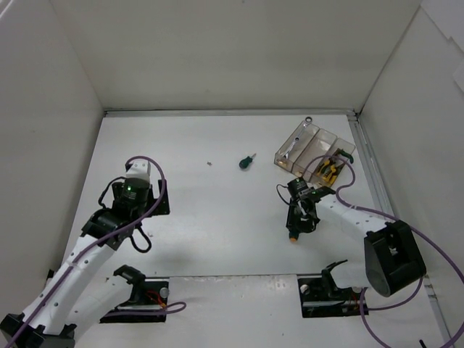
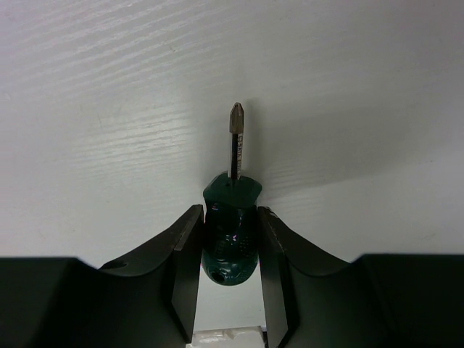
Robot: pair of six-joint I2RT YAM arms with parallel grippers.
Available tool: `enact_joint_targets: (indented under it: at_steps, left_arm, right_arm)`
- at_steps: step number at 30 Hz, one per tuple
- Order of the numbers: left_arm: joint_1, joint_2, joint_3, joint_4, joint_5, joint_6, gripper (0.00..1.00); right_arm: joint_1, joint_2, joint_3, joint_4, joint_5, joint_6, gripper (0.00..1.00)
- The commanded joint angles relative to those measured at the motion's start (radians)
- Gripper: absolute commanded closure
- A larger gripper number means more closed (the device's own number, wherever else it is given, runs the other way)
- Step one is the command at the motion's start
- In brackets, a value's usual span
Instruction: Sort the tools into containers
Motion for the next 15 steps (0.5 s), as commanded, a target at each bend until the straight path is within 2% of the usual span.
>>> enact_joint_targets:
  at_steps: [1, 9, 15]
  left_arm:
    - [0.007, -0.003, 0.02, 0.045, -0.006, 0.014, 0.0]
    - [0.007, -0.006, 0.018, 0.048, 0.007, 0.014, 0.0]
    - [0.007, -0.003, 0.021, 0.047, 0.004, 0.016, 0.0]
  right_arm:
    - [0.027, -0.012, 0.077, 0.011, 0.025, 0.02, 1.0]
    - [0.029, -0.002, 0.299, 0.01, 0.059, 0.015, 1.0]
    - [-0.029, 0.136, 0.517, 0.013, 0.085, 0.009, 1.0]
